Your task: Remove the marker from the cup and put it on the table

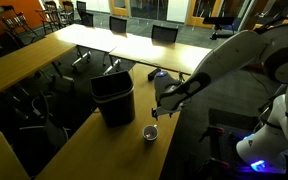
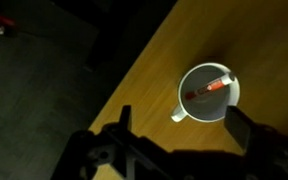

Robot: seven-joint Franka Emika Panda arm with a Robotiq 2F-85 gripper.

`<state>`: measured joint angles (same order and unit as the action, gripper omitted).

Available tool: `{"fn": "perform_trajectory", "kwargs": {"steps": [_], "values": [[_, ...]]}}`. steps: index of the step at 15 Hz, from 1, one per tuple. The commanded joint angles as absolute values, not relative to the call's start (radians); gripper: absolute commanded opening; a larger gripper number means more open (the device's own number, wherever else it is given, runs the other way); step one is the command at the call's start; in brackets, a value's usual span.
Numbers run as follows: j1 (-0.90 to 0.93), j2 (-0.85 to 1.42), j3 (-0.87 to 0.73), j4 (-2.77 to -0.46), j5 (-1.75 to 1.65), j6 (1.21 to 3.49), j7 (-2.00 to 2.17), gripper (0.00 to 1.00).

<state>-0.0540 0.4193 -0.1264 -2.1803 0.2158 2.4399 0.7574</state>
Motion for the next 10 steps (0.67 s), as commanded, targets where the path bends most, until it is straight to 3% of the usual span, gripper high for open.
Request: {"fn": "perform_trajectory", "kwargs": {"steps": [1, 10], "values": [[-0.087, 0.531, -0.097, -2.089, 0.419, 2.438, 0.762, 1.0], [-0.113, 0.872, -0.077, -1.822, 0.723, 2.553, 0.836, 1.0]]}}
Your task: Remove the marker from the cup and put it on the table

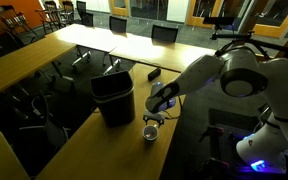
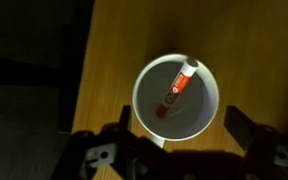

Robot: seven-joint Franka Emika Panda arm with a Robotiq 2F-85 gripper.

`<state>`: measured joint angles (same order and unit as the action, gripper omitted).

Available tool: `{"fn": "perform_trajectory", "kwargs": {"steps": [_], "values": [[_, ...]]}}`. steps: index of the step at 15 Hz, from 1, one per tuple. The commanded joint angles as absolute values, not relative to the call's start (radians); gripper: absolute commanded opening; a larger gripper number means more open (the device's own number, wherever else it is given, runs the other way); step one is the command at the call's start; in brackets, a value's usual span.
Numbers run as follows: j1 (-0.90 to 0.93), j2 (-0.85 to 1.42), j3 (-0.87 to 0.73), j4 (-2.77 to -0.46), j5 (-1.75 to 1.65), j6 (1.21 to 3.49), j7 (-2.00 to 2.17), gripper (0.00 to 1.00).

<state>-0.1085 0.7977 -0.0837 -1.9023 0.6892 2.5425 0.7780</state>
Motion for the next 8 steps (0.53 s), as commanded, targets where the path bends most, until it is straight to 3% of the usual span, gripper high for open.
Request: {"fn": "perform_trajectory", "kwargs": {"steps": [1, 8], "values": [[-0.11, 0.901, -0.082, -1.795, 0.72, 2.543, 0.856, 1.0], [-0.113, 0.999, -0.08, -1.697, 0.7, 2.527, 0.929, 1.0]]}}
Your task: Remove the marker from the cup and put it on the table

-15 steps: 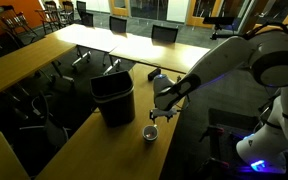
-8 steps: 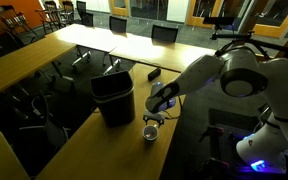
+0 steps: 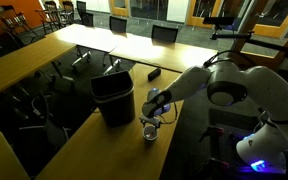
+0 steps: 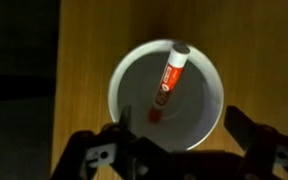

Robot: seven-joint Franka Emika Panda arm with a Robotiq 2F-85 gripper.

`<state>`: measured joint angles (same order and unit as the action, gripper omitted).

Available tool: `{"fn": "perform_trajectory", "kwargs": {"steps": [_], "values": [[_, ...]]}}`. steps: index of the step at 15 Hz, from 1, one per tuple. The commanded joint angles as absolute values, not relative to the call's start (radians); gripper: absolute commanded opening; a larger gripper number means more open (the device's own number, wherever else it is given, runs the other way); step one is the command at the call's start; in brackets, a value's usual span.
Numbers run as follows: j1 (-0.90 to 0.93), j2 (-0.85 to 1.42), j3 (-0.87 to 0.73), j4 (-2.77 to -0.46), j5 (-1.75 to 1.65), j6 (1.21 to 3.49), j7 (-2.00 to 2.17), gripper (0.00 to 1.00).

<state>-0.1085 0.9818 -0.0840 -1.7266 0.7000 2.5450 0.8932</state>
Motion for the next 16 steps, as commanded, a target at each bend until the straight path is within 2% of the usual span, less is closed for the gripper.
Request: {"fn": "perform_trajectory", "kwargs": {"steps": [1, 7, 9, 11, 12, 13, 16], "values": [[-0.111, 1.002, -0.08, -1.7, 0.7, 2.532, 0.93, 1.0], [-0.098, 0.998, -0.061, -1.736, 0.711, 2.557, 0.927, 0.98], [-0.088, 1.011, -0.063, -1.732, 0.71, 2.56, 0.946, 0.9], [-0.082, 1.026, -0.063, -1.725, 0.708, 2.556, 0.966, 0.76], [-0.079, 1.035, -0.062, -1.721, 0.709, 2.566, 0.976, 0.75], [-0.08, 1.046, -0.059, -1.712, 0.71, 2.568, 0.978, 0.67], [-0.076, 1.072, -0.058, -1.691, 0.709, 2.571, 0.999, 0.58]]}}
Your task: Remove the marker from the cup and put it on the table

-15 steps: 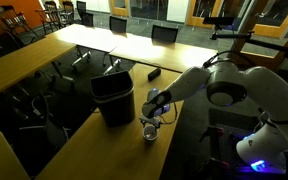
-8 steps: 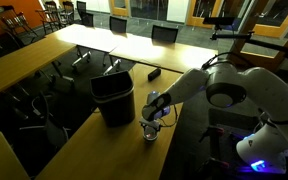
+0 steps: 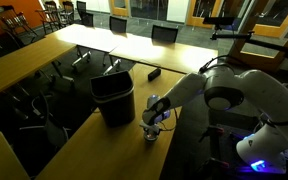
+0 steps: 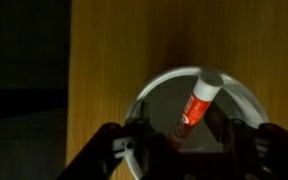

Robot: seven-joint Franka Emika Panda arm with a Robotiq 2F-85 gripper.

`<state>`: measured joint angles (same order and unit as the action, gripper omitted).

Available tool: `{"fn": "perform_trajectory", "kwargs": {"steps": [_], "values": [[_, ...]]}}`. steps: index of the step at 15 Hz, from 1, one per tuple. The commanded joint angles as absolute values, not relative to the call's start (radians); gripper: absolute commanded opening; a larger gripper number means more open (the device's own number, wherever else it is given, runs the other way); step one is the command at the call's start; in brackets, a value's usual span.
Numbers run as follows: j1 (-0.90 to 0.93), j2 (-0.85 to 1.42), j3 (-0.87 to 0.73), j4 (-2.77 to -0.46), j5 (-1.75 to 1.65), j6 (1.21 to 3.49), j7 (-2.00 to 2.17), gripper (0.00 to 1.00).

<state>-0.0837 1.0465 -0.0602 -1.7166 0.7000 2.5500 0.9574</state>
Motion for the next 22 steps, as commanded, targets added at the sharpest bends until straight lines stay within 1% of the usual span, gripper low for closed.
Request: {"fn": "perform_trajectory", "kwargs": {"steps": [1, 2, 3, 4, 6, 7, 9, 12, 14, 18, 22], "values": [[-0.079, 1.073, -0.054, -1.69, 0.712, 2.57, 1.007, 0.35], [-0.083, 1.067, -0.048, -1.694, 0.717, 2.577, 0.999, 0.34], [-0.089, 1.051, -0.044, -1.704, 0.721, 2.581, 0.991, 0.3], [-0.09, 1.037, -0.043, -1.709, 0.721, 2.576, 0.991, 0.21], [-0.082, 0.992, -0.061, -1.732, 0.705, 2.543, 1.012, 0.06], [-0.069, 0.964, -0.076, -1.748, 0.692, 2.538, 1.028, 0.01], [-0.065, 0.91, -0.085, -1.772, 0.673, 2.518, 1.031, 0.05], [-0.051, 0.825, -0.109, -1.819, 0.625, 2.489, 1.038, 0.05], [-0.019, 0.799, -0.159, -1.834, 0.578, 2.521, 1.094, 0.05], [0.018, 0.866, -0.285, -1.761, 0.447, 2.538, 1.288, 0.05], [-0.023, 0.987, -0.334, -1.647, 0.386, 2.485, 1.43, 0.05]]}}
